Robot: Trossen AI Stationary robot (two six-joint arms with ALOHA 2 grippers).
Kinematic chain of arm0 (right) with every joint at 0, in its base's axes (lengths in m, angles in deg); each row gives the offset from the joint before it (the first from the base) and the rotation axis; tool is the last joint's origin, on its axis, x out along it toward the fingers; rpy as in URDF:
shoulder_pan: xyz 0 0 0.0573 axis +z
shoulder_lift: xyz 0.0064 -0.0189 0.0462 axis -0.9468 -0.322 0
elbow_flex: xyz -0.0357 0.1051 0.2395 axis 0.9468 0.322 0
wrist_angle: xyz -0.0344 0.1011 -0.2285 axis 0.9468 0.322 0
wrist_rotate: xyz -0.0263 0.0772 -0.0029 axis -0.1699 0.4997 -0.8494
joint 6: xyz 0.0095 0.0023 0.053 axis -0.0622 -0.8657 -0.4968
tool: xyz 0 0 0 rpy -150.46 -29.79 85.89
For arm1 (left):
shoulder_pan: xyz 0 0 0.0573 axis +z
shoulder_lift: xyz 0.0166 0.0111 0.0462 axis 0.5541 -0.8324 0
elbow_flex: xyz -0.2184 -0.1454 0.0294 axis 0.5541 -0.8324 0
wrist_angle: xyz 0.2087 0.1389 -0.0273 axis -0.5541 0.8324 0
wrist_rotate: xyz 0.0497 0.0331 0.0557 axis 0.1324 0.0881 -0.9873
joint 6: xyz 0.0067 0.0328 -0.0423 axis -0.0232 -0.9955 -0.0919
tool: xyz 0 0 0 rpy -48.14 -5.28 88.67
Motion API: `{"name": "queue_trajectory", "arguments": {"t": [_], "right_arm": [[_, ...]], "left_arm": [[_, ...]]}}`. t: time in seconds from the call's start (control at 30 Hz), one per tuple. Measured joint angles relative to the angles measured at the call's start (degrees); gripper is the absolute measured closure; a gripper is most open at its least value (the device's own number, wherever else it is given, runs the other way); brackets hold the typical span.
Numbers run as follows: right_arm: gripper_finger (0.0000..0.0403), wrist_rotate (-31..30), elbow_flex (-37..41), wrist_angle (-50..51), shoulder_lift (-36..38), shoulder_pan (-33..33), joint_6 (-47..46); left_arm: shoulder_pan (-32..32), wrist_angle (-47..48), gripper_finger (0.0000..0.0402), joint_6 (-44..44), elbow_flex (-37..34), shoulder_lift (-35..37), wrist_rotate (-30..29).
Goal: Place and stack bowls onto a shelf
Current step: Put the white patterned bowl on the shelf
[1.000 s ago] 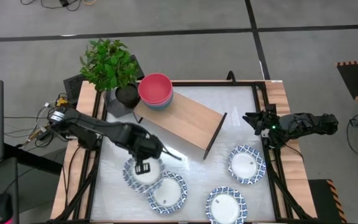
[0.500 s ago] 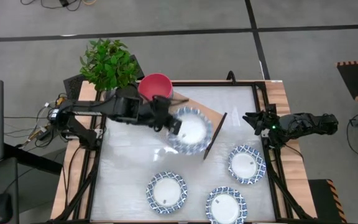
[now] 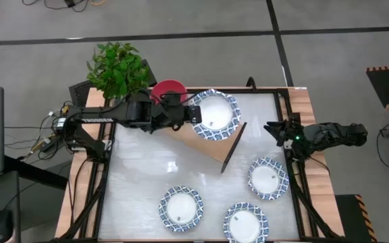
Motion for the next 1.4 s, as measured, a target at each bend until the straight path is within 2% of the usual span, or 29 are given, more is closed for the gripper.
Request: {"name": "queue_trajectory", "arguments": {"t": [0.17, 0.3, 0.63, 0.8, 1.0, 1.13, 1.4], "right_arm": [[0.0191, 0.0, 0.0, 0.0, 0.0, 0.0, 0.0], [0.0191, 0.0, 0.0, 0.0, 0.0, 0.0, 0.0], [0.0191, 0.0, 0.0, 0.0, 0.0, 0.0, 0.0], [0.0191, 0.0, 0.0, 0.0, 0.0, 0.0, 0.0], [0.0191, 0.0, 0.0, -0.1, 0.0, 0.0, 0.0], [0.0191, 0.0, 0.0, -0.1, 0.0, 0.0, 0.0], [0.0191, 0.0, 0.0, -0.1, 0.0, 0.0, 0.0]], "left_arm": [[-2.1, -0.4, 0.0401, 15.7, 0.0, 0.0, -6.6], [-3.3, -0.5, 0.0401, 26.2, 0.0, 0.0, -6.7], [-4.2, -0.5, 0.0401, 34.7, 0.0, 0.0, -2.3], [-4.0, -0.4, 0.0401, 27.3, 0.0, 0.0, -1.4], [-4.0, 0.4, 0.0401, 36.2, 0.0, 0.0, -0.4], [-4.0, 3.6, 0.0401, 45.2, 0.0, -1.1, 0.7], [-3.3, 3.6, 0.0401, 46.4, -0.1, -7.4, 2.2]]}}
